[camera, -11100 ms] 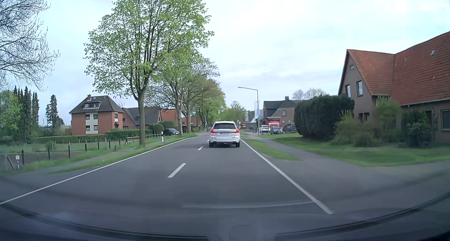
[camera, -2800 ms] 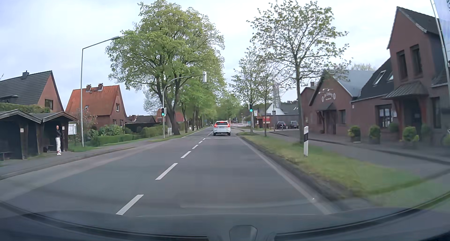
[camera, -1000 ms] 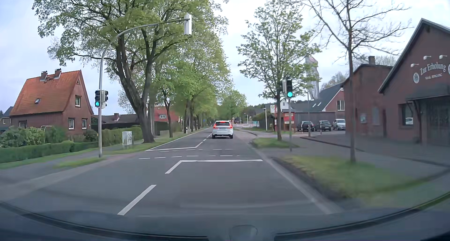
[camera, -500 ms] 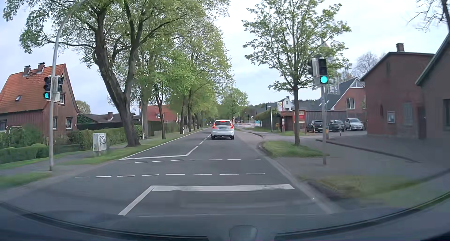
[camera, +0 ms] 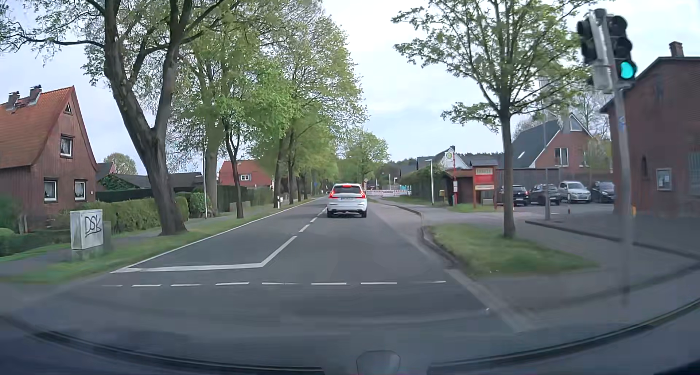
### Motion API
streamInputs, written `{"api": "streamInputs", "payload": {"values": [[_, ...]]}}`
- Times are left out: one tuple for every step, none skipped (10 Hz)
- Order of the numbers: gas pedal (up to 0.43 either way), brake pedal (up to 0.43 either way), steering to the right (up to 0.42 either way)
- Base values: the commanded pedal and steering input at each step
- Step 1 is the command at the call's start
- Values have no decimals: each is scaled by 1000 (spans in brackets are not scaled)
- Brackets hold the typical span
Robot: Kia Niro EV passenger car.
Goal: Follow the waypoints while adhering to traffic rules and regulations
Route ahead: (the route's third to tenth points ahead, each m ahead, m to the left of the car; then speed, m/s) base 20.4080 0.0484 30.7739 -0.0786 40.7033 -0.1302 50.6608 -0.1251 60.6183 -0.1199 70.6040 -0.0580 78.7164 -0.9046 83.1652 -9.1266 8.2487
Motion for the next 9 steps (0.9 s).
{"api": "streamInputs", "payload": {"values": [[0, 146, -6], [0, 152, -6], [0, 159, -6], [0, 165, -5], [0, 165, -5], [0, 159, -5], [0, 159, -4], [0, 165, -4], [0, 177, -3]]}}
